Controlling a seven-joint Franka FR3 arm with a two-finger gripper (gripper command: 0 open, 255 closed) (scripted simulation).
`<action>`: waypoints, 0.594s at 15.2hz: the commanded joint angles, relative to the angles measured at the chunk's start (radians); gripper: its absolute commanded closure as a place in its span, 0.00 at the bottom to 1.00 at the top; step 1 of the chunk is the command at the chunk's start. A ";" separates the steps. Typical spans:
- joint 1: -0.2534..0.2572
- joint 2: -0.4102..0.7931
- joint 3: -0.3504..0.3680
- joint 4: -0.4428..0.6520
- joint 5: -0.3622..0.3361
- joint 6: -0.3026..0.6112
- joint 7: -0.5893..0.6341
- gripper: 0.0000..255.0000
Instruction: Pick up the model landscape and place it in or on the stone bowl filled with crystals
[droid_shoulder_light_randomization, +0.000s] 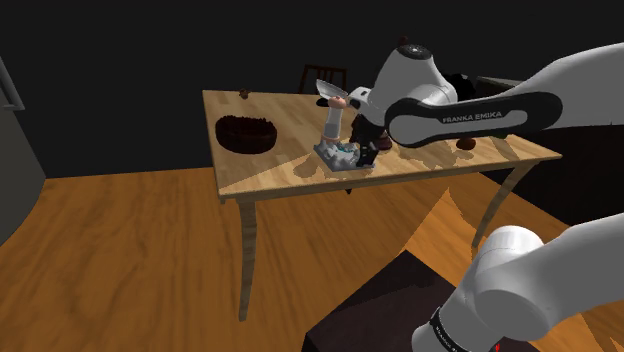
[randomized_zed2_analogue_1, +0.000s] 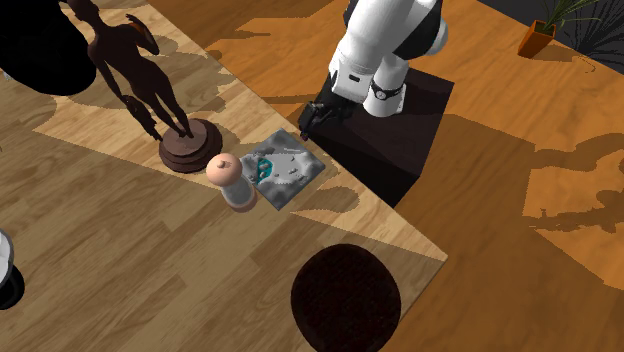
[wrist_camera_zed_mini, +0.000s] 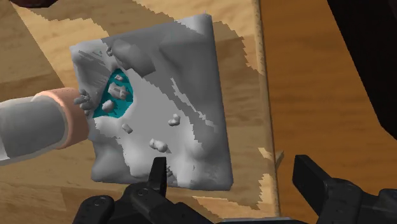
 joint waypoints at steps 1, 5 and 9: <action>0.013 0.044 -0.023 0.003 -0.030 0.083 -0.062 0.00; 0.006 0.093 -0.037 -0.007 -0.044 0.145 -0.055 0.00; 0.000 0.140 -0.050 -0.013 -0.056 0.200 -0.048 0.00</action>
